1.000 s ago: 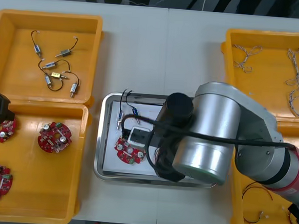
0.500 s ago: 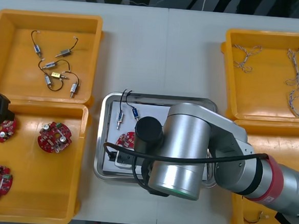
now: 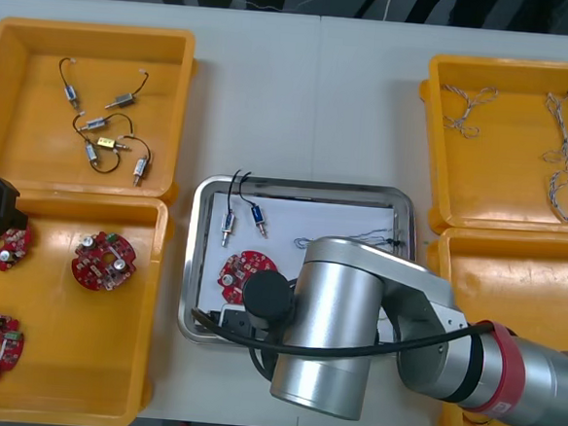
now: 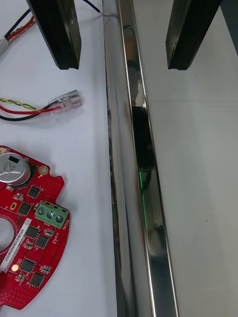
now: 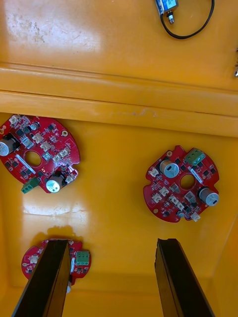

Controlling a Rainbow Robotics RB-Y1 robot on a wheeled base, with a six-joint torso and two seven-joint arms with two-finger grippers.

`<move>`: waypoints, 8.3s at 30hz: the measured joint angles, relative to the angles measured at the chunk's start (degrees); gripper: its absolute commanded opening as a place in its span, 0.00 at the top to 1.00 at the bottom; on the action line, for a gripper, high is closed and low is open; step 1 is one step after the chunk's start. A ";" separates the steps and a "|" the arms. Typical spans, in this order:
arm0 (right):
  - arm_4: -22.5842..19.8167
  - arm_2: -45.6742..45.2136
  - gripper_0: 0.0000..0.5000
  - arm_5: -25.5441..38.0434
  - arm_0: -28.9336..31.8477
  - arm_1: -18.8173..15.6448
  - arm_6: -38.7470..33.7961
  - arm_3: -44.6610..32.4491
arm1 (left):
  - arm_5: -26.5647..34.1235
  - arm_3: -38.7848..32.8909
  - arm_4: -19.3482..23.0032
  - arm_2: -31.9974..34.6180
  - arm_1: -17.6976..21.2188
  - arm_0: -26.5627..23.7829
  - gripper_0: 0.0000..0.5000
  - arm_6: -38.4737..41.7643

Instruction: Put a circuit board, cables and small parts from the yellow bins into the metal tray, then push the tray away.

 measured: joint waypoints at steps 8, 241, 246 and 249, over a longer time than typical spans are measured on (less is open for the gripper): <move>3.10 0.16 0.00 -2.42 2.86 0.00 0.00 0.00 | 0.00 0.00 0.00 0.00 0.00 0.00 0.00 0.00; -2.59 -8.32 0.00 1.97 -27.79 -0.36 1.38 13.34 | 0.00 0.00 0.00 0.26 0.02 0.00 0.00 0.00; -2.50 -13.45 0.00 5.72 -22.50 -0.36 1.37 5.30 | 0.00 -0.01 0.00 0.26 0.02 0.00 0.00 0.00; -1.02 -17.37 0.00 5.77 -18.69 -0.35 1.37 0.26 | 0.00 -0.01 0.00 0.26 0.02 0.00 0.00 0.00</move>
